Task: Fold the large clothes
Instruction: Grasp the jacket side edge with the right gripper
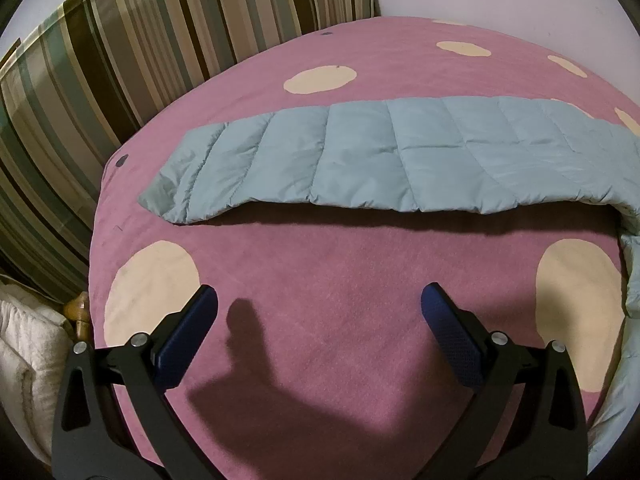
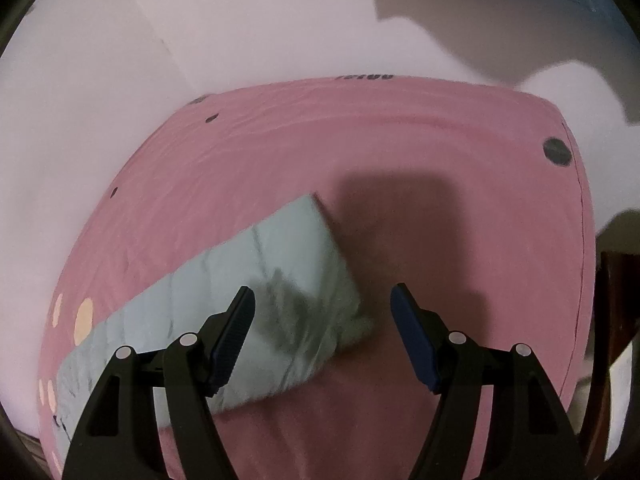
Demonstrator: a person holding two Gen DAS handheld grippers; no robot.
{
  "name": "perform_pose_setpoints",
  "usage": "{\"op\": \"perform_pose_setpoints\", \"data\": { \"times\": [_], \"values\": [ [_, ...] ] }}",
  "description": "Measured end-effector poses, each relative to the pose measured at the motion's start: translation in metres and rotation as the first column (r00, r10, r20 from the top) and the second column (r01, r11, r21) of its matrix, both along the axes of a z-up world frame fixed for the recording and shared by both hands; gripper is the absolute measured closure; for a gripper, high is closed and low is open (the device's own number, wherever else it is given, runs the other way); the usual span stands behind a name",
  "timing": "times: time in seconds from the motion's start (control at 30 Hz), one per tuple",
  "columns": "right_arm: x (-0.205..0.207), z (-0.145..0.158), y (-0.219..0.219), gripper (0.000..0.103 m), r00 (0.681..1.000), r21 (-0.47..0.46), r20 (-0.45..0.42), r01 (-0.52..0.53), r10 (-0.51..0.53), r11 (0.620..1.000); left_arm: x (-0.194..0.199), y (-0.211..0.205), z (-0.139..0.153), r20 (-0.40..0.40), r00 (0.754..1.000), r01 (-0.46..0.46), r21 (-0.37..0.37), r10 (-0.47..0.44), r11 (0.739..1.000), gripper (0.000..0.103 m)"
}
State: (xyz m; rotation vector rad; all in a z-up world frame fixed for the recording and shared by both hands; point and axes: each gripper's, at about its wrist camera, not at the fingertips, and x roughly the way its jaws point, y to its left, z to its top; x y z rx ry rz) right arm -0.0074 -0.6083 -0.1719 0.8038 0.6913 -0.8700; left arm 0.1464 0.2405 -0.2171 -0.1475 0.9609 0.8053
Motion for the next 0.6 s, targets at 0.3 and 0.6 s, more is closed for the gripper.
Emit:
{"op": "perform_pose_setpoints", "data": {
  "times": [0.3,0.6],
  "values": [
    [0.014,-0.028,-0.027,0.036,0.996,0.104,-0.013,-0.088,0.090,0.991,0.000,0.000,0.000,0.000,1.000,0.000,0.000,0.000,1.000,0.002],
    [0.036,-0.015,-0.005,0.094,0.983,0.060,0.015,-0.181,0.181,0.982,0.000,0.002,-0.002,0.001,1.000,-0.001,-0.006,0.002,1.000,0.002]
  ]
}}
